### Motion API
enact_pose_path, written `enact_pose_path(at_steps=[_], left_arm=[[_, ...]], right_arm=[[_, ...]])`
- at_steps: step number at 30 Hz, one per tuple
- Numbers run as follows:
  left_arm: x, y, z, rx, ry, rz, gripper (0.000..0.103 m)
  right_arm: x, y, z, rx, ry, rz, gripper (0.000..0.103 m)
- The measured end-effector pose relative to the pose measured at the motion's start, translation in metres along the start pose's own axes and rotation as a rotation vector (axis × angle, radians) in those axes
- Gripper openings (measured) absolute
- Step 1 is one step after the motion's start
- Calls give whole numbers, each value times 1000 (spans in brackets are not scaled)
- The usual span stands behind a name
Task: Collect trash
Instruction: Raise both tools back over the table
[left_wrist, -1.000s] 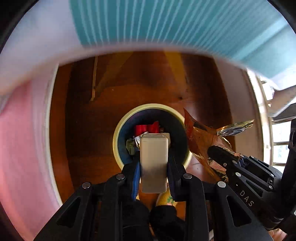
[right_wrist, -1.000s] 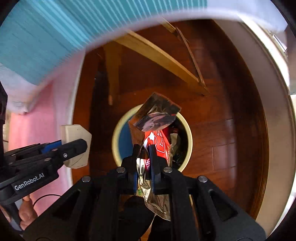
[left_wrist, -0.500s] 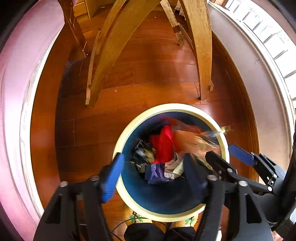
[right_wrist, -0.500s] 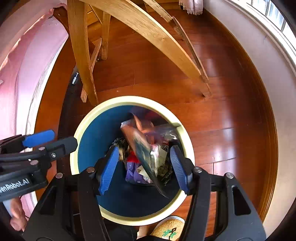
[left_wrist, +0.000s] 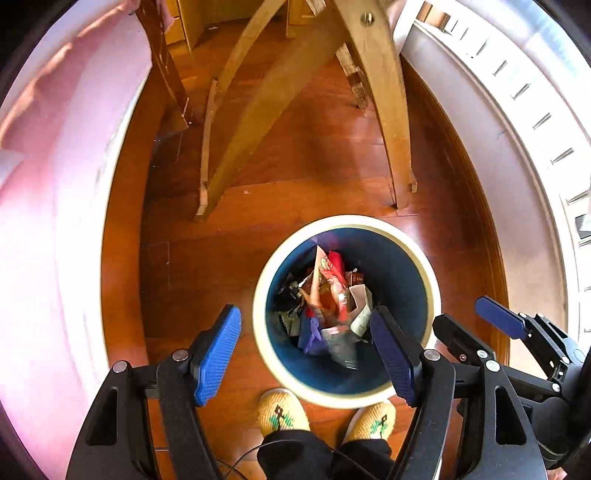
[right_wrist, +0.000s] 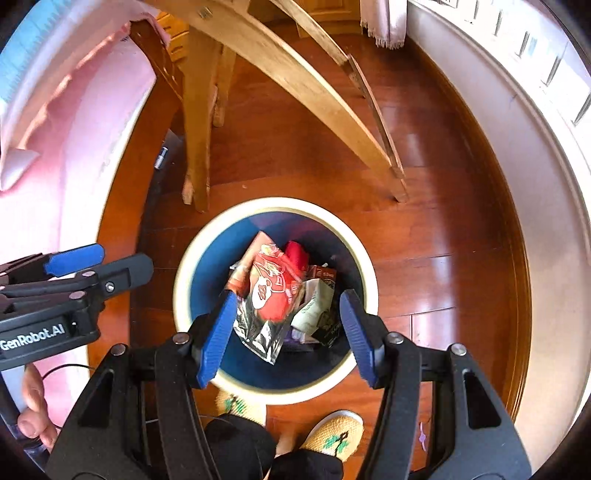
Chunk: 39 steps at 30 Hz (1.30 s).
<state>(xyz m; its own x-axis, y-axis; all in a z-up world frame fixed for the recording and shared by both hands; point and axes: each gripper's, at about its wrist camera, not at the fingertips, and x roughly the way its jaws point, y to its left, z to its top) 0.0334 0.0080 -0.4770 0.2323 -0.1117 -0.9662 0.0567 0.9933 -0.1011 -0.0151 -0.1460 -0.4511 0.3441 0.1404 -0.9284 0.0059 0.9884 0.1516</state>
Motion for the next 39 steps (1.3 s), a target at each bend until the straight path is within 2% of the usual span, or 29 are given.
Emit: enact_pose_path(at_steps=[9,18,22,27,33,39], left_arm=[[-118,6,1,19,-31,-25,74],[-250,7,32,18,-113,-53,74],[-300,8,49,-2,-120,-79,74],[-360,2,65,10,-168,-99,74],[-418,-4,81,47,-235,-110,74],[-446,-8,93,61,-292,-132,74]], right_arm=[[-109,35,15,-1,-35,6,55],[-230,72,54,-13,-126,4,55],[-276,82,73,-18,-159,-17,55],[-332,96,91,-17,-204,-28,55],[-388,106,105,-17,-261,-43,55],[-426,111,118,-18,-326,-78,55]])
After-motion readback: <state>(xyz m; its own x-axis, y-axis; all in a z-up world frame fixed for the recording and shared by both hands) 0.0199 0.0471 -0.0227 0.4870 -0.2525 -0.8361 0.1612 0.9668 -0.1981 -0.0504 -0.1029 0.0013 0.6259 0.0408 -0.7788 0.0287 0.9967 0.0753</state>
